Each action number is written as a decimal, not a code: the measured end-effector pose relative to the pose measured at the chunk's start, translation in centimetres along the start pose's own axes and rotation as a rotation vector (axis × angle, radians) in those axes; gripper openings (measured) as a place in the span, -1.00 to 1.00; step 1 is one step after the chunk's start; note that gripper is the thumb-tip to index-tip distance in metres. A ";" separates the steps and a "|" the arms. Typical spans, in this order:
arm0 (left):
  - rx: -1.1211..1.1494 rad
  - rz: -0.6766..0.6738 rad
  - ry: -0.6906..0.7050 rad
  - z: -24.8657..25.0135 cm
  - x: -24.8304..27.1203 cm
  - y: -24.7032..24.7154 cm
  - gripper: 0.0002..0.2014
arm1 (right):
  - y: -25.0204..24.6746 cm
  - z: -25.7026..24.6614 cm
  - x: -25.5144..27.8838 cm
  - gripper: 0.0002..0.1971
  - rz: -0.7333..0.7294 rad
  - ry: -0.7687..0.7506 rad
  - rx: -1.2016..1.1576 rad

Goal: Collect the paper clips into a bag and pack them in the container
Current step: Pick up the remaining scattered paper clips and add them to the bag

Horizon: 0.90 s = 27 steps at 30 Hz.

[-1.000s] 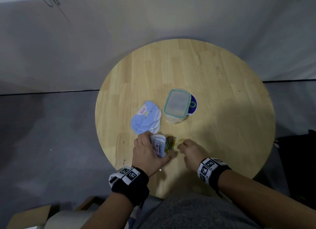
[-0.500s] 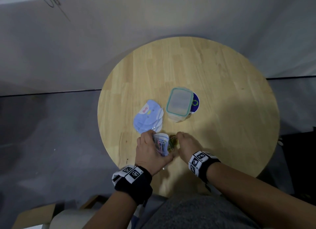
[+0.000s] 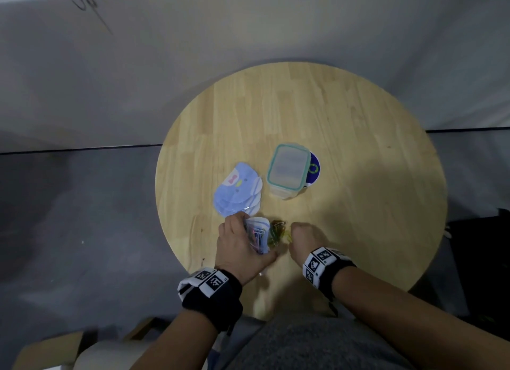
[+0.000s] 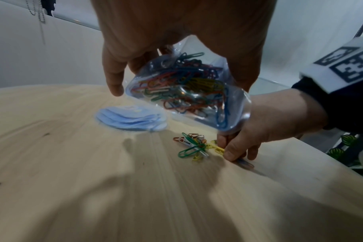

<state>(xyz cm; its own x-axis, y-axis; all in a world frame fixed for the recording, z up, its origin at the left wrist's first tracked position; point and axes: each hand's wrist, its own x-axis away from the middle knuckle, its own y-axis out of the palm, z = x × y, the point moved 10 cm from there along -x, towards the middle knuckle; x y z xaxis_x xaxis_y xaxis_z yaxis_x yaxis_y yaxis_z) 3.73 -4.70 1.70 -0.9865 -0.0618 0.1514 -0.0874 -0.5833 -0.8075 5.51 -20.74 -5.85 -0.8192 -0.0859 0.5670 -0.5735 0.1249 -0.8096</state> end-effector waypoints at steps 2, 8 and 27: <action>0.007 0.013 0.001 0.1 0.0 -0.2 -0.11 | 0.1 -0.1 -0.1 -0.82 -0.022 -0.011 0.032; 0.000 0.022 -0.011 0.2 0.5 0.0 -0.11 | 0.3 0.1 -0.2 -0.80 -0.056 -0.056 0.092; -0.029 0.015 0.002 1.8 0.3 2.2 -0.14 | -8.1 2.0 2.0 -0.88 0.060 -0.074 -0.936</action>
<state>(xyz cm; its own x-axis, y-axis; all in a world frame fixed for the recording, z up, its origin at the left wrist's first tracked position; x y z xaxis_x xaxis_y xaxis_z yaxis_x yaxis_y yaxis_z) 3.52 -7.46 0.99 -0.9880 -0.0690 0.1383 -0.0766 -0.5587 -0.8258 8.50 -23.94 1.59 -0.8636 -0.1122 0.4916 -0.3228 0.8719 -0.3681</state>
